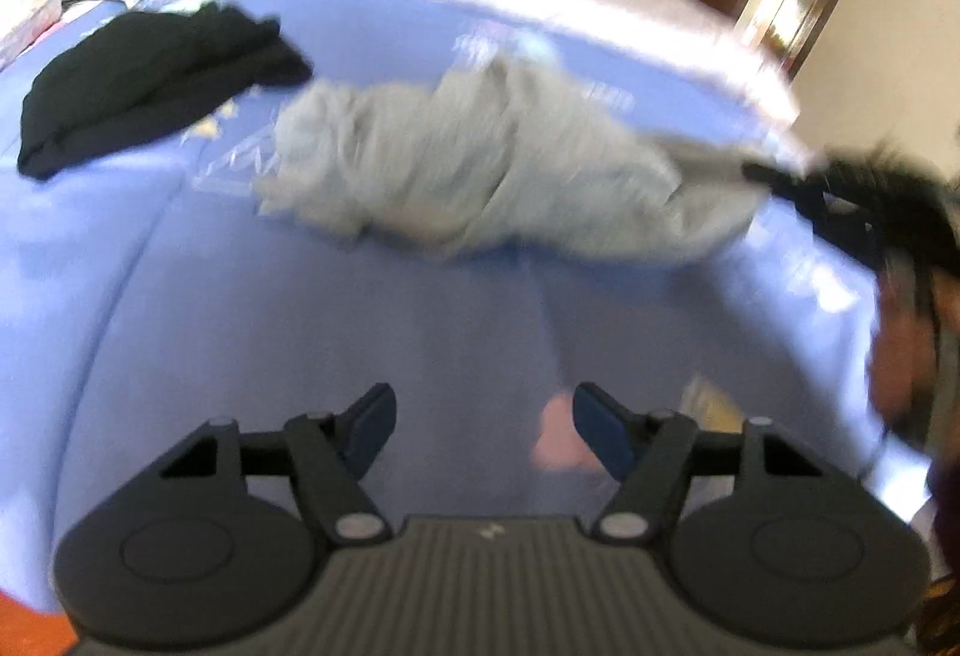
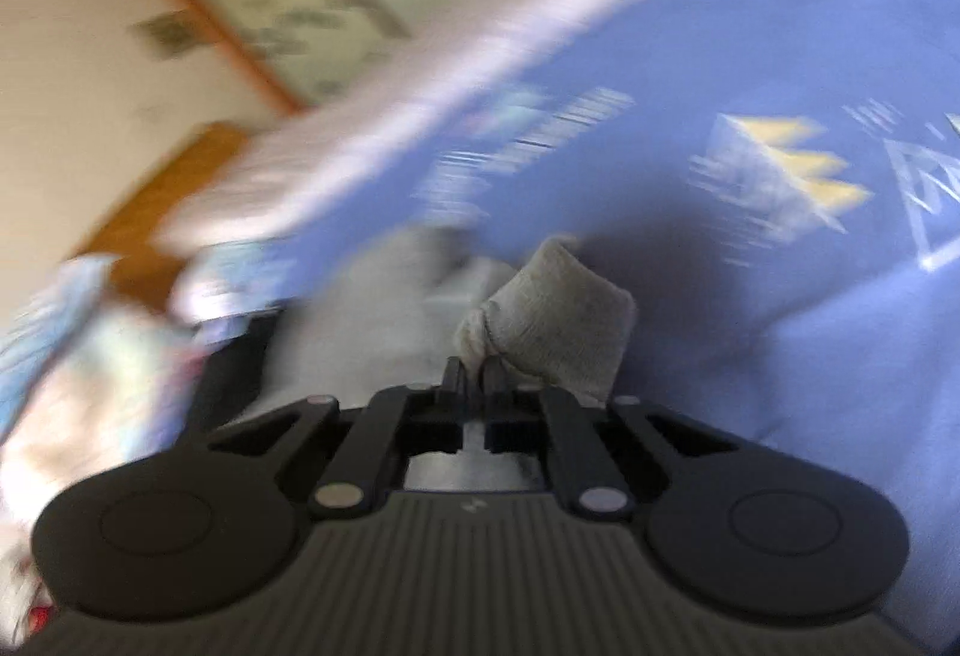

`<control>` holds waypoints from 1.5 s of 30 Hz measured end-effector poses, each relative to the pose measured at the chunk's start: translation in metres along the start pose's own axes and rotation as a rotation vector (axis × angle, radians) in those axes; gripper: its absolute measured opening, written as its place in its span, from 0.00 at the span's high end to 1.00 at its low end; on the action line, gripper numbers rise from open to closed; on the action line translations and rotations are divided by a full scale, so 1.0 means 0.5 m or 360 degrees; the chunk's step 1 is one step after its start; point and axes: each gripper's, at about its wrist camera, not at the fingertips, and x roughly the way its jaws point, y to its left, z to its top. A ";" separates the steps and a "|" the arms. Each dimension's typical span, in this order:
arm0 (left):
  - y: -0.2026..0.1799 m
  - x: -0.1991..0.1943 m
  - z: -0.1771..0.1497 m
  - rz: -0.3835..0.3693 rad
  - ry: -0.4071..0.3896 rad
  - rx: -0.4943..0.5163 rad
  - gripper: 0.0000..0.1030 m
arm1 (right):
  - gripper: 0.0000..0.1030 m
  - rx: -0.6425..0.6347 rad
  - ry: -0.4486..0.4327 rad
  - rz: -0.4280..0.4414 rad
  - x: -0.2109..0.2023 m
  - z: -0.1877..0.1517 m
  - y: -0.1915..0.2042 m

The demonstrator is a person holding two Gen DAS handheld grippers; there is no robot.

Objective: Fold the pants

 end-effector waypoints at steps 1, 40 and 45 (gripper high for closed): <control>0.003 -0.013 0.011 -0.0048 -0.0039 -0.0023 0.35 | 0.93 -0.0087 -0.0002 0.0085 -0.033 -0.016 0.036; 0.035 -0.076 -0.015 -0.0244 0.0158 -0.0098 0.81 | 0.32 0.0179 0.0250 -0.0275 0.190 0.082 0.059; 0.099 -0.182 0.005 -0.0063 -0.0007 -0.0143 0.82 | 0.81 0.0445 0.0399 -0.0221 0.269 0.059 0.048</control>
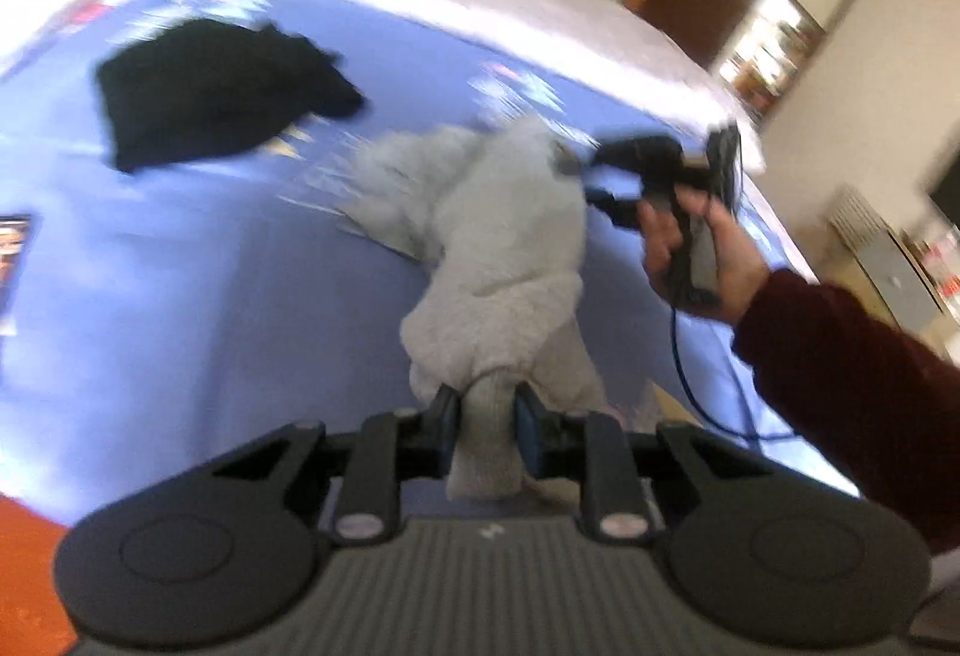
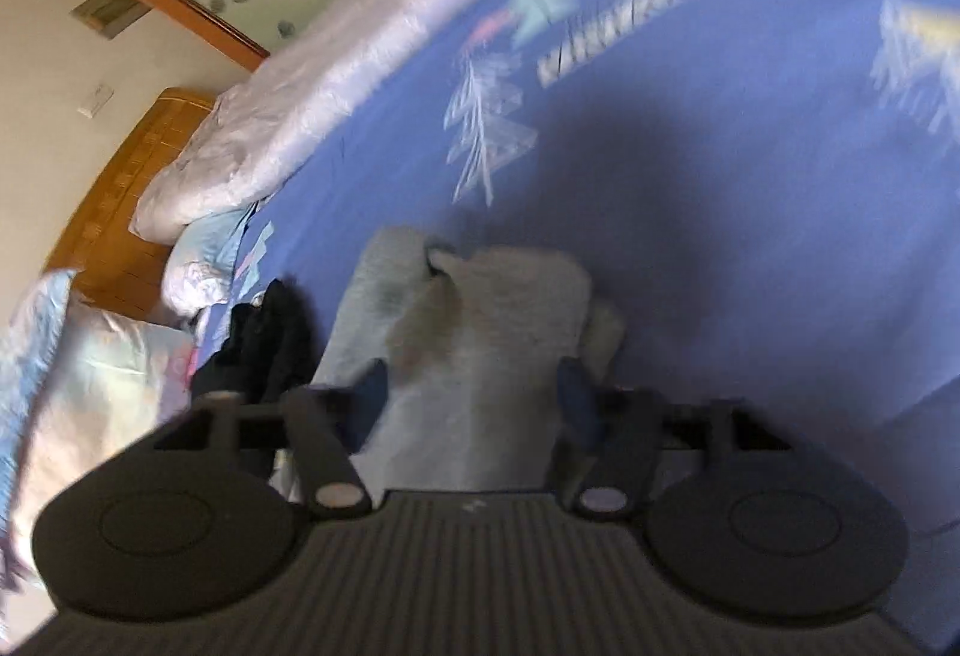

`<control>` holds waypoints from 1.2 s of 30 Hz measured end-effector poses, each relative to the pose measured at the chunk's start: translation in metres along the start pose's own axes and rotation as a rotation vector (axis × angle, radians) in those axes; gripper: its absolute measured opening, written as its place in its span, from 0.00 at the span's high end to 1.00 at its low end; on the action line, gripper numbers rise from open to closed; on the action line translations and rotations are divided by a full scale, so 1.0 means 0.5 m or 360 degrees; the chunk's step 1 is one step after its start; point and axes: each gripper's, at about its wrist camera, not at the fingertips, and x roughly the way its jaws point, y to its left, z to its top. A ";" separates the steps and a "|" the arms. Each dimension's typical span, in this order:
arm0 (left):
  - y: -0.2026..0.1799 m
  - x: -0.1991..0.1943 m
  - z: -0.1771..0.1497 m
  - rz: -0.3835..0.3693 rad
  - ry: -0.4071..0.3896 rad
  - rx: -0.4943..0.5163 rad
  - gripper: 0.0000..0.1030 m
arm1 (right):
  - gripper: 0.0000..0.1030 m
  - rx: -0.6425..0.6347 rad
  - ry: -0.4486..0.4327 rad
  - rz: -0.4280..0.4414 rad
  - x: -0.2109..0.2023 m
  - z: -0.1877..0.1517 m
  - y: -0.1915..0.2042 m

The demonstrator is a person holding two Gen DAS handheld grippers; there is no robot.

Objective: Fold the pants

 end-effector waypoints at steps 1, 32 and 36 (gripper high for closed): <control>0.008 -0.006 0.004 0.0043 -0.0021 -0.0022 0.82 | 0.89 0.0000 0.0020 -0.0009 0.003 -0.005 0.008; -0.132 0.190 -0.023 -0.0240 0.0311 0.0297 0.57 | 0.72 0.0090 -0.1171 -0.0836 -0.849 -0.195 -0.373; -0.067 0.178 0.050 -0.0227 0.0128 0.0036 0.41 | 0.53 -0.0256 -0.1099 -0.0690 -0.786 -0.108 -0.266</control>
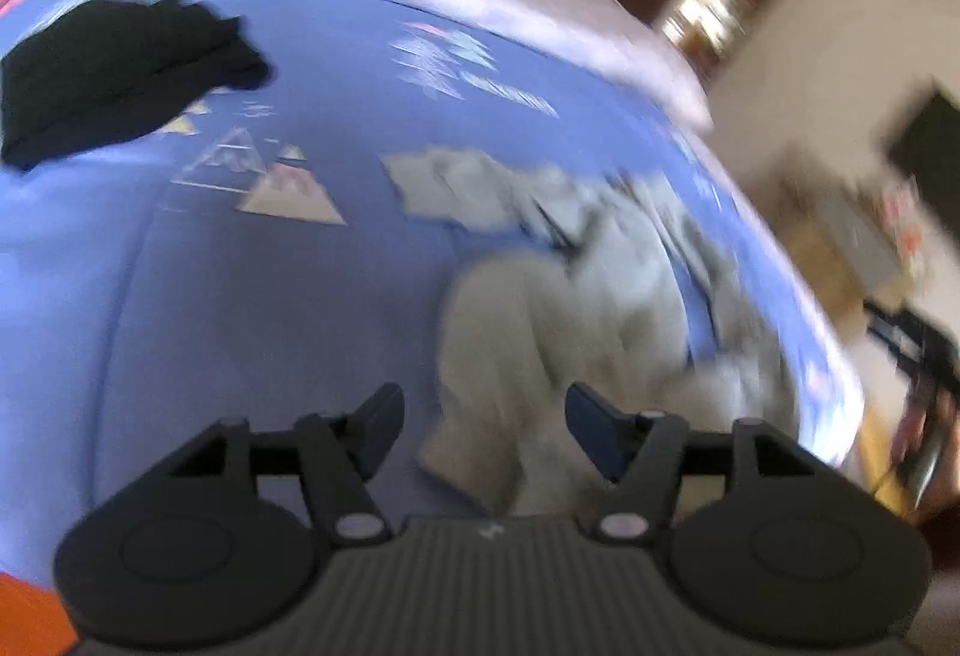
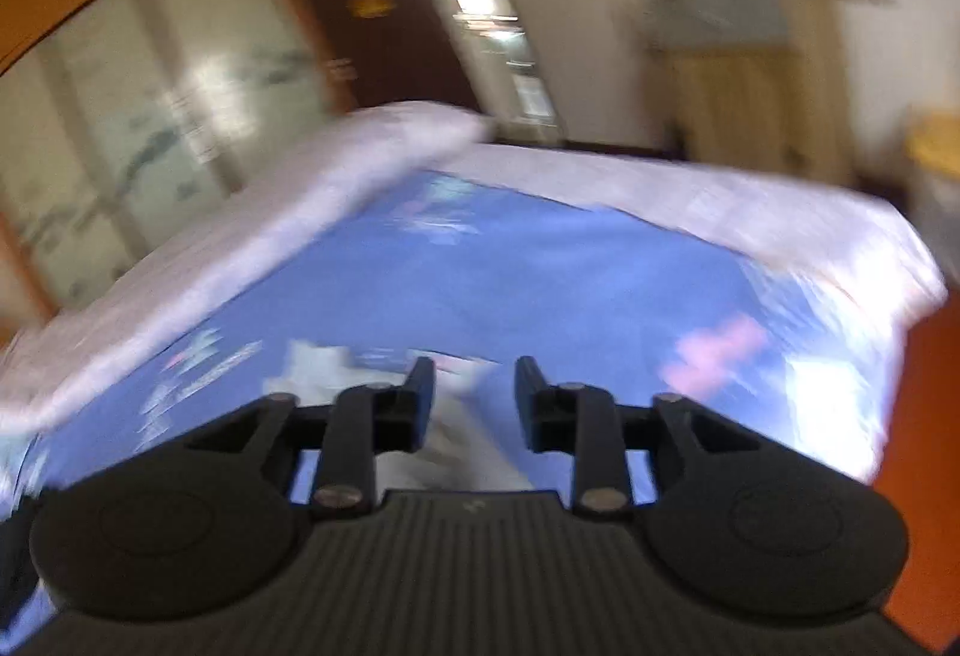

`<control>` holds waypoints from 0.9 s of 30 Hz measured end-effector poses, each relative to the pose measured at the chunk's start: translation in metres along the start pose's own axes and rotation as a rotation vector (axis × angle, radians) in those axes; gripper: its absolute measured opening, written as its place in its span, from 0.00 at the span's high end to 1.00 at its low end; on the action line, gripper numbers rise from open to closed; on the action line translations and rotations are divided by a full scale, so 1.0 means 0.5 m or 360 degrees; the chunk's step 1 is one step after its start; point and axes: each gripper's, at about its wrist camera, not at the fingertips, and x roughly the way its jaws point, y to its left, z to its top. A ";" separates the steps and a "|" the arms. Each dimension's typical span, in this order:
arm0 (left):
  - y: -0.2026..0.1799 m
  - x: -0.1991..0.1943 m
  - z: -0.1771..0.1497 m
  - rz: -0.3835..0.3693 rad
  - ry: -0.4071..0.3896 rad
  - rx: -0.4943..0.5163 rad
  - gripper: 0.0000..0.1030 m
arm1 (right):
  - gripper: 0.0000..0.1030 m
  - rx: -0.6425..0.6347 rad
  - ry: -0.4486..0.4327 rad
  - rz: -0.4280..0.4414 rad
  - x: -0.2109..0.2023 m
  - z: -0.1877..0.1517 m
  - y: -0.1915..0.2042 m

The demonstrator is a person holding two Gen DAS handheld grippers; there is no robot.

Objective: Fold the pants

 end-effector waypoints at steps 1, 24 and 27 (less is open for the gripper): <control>0.013 0.013 0.016 -0.0015 -0.0010 -0.0054 0.41 | 0.44 -0.0073 0.0054 0.0124 0.033 0.007 0.044; -0.001 0.070 0.034 0.0188 -0.0057 0.0173 0.90 | 0.92 -0.0667 0.0347 0.0601 0.489 0.025 0.452; 0.036 -0.034 0.052 0.0124 -0.0231 0.0028 0.90 | 0.92 -0.0117 0.0067 0.0436 0.403 0.153 0.244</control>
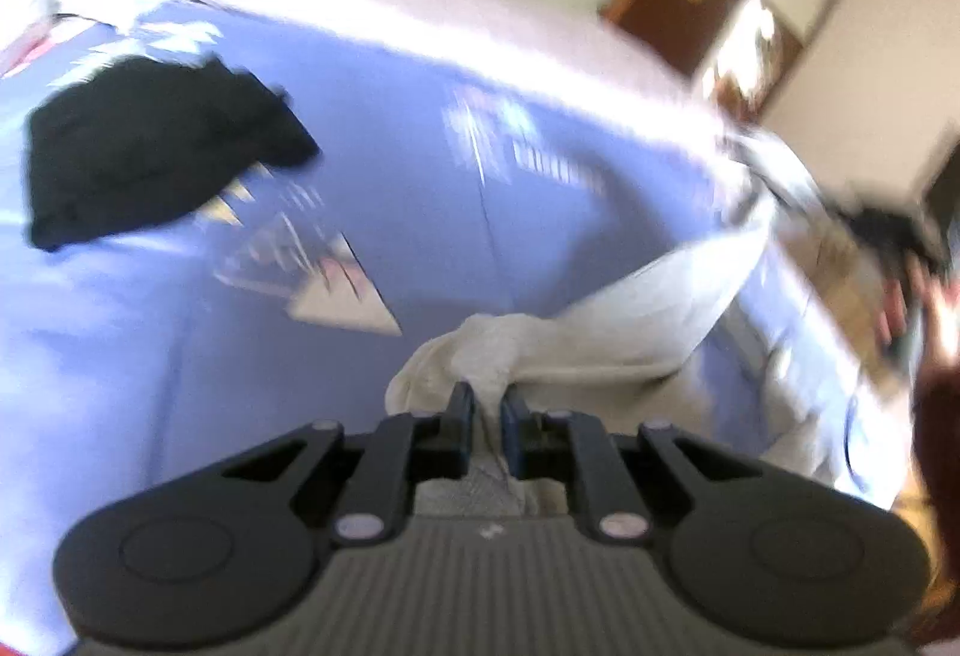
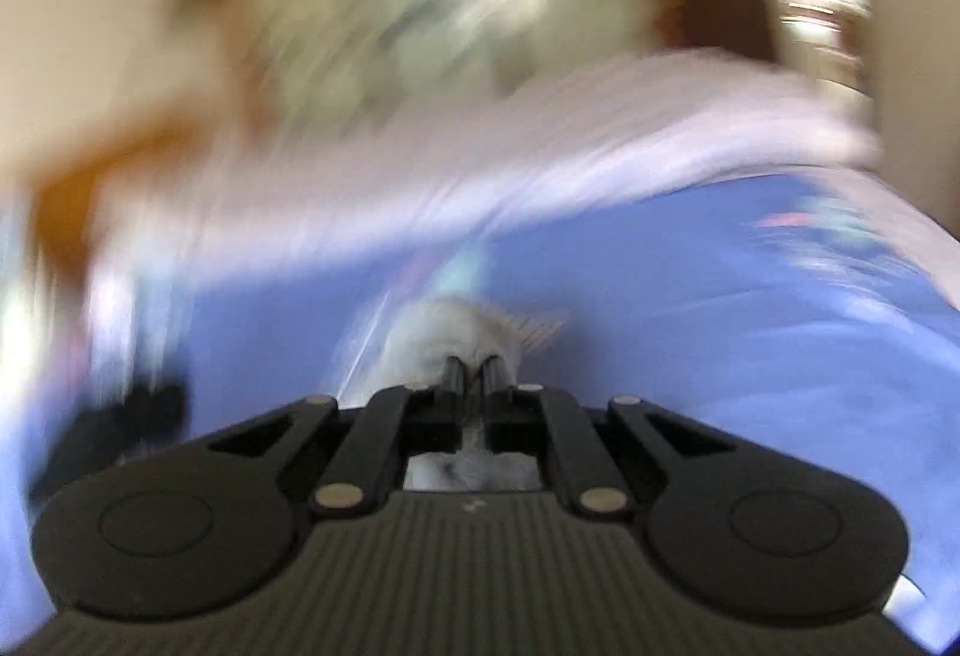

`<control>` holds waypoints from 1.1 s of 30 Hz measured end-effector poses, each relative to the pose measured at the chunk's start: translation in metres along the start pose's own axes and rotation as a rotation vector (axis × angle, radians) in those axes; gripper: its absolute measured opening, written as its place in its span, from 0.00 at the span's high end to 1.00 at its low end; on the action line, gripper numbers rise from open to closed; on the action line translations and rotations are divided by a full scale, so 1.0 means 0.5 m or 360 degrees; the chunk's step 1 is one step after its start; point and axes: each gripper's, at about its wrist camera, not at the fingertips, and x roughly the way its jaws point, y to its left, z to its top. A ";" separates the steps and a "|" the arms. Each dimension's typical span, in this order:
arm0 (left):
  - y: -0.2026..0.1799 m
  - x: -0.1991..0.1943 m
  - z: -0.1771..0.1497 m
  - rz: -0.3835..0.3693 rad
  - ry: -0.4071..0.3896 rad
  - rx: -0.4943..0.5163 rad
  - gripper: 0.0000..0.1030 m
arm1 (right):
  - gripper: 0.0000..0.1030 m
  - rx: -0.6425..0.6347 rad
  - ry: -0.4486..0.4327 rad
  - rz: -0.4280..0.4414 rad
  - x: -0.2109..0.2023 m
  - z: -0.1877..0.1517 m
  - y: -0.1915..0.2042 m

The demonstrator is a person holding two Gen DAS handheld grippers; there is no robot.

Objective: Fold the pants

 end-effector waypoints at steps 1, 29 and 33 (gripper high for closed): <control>0.007 -0.027 0.002 0.0005 -0.0041 -0.0014 0.90 | 0.92 0.0119 -0.0078 -0.0070 -0.054 0.013 -0.056; -0.004 0.015 -0.154 0.0266 0.0304 0.0199 0.66 | 0.30 0.0356 0.0192 -0.0769 -0.338 -0.232 -0.332; 0.009 0.022 -0.161 0.0230 0.0342 0.0142 0.91 | 0.82 0.0461 0.0411 -0.0817 -0.300 -0.289 -0.367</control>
